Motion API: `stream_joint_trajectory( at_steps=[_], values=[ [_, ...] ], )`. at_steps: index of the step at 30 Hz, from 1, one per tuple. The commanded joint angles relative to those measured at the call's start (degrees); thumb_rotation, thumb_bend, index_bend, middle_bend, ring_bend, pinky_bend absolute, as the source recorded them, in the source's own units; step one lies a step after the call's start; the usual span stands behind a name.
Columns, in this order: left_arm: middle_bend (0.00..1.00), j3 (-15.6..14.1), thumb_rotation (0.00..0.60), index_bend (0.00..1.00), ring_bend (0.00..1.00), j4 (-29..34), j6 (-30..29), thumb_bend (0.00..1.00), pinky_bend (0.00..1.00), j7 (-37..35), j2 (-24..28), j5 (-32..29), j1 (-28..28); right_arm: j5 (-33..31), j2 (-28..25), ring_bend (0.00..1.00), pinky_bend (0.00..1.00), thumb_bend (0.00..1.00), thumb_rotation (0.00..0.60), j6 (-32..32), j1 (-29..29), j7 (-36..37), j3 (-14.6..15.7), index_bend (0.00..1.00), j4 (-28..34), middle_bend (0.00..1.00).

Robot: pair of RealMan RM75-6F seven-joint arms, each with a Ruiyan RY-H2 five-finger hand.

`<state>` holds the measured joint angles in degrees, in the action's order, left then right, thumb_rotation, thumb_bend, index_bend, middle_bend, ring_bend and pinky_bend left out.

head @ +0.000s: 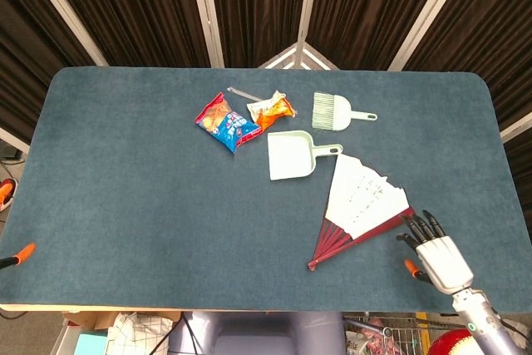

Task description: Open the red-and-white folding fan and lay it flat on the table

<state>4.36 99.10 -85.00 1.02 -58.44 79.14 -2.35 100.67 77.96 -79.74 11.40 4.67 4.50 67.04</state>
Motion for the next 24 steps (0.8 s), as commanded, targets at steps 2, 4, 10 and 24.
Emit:
stream_joint_trajectory(
  at_steps=[2,4,10,24],
  values=[
    [0.0,0.28,0.6,0.0,0.0,-0.01,0.13,0.16,0.0,0.3,-0.21,-0.52,-0.15,-0.38,1.82,0.11,0.04,0.36,0.6,1.98,1.16,-0.64,-0.09,0.37,-0.76,0.12],
    [0.0,0.38,0.6,0.0,0.0,-0.01,0.24,0.16,0.0,0.69,-0.42,-0.82,-0.25,-0.35,2.71,0.11,0.04,0.36,0.6,3.01,1.84,-1.33,-0.11,0.37,-1.34,0.12],
    [0.0,0.48,0.6,0.0,0.0,-0.03,0.67,0.16,0.0,2.01,-0.9,-1.39,-0.58,-1.04,4.61,0.11,0.04,0.36,0.6,5.69,3.34,-1.77,-0.32,0.37,-2.07,0.12],
    [0.0,0.8,0.6,0.0,0.0,0.11,1.04,0.16,0.0,4.18,-1.64,-2.7,-0.95,-1.53,6.8,0.11,0.04,0.36,0.6,6.82,5.39,-2.57,-0.96,0.37,-1.86,0.12]
  ],
)
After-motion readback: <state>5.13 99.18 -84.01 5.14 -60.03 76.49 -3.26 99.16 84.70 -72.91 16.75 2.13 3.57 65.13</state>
